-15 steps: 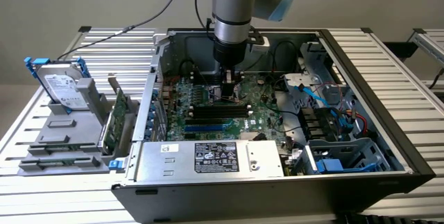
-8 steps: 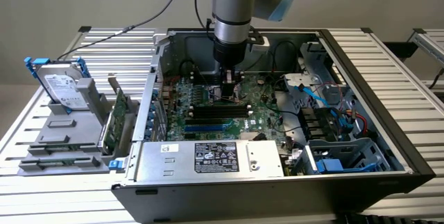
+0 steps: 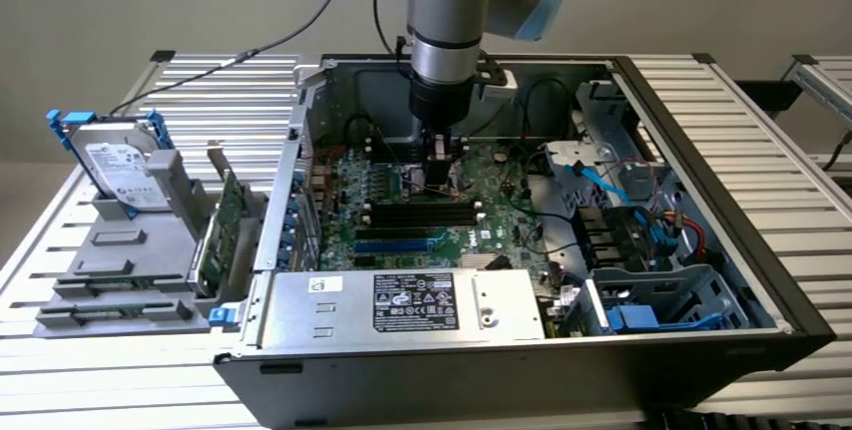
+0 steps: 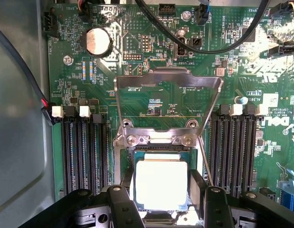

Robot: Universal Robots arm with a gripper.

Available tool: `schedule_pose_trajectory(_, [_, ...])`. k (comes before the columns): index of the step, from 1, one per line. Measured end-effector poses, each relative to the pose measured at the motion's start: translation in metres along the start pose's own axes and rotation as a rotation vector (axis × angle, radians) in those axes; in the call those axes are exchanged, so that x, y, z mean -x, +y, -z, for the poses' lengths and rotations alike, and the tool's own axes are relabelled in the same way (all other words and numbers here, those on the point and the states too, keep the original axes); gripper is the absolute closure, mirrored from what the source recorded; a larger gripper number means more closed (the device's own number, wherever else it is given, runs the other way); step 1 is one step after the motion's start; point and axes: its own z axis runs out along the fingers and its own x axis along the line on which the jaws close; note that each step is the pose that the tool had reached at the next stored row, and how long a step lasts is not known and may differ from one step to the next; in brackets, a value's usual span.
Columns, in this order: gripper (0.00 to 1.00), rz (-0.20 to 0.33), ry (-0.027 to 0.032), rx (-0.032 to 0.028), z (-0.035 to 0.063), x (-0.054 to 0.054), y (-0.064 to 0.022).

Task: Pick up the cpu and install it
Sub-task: 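Place the cpu into insertion slot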

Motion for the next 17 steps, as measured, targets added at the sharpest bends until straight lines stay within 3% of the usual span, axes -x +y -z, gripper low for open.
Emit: schedule_pose_trajectory(17, [0.45, 0.000, 0.0000, -0.0001, -0.0022, -0.0008, 0.0000])
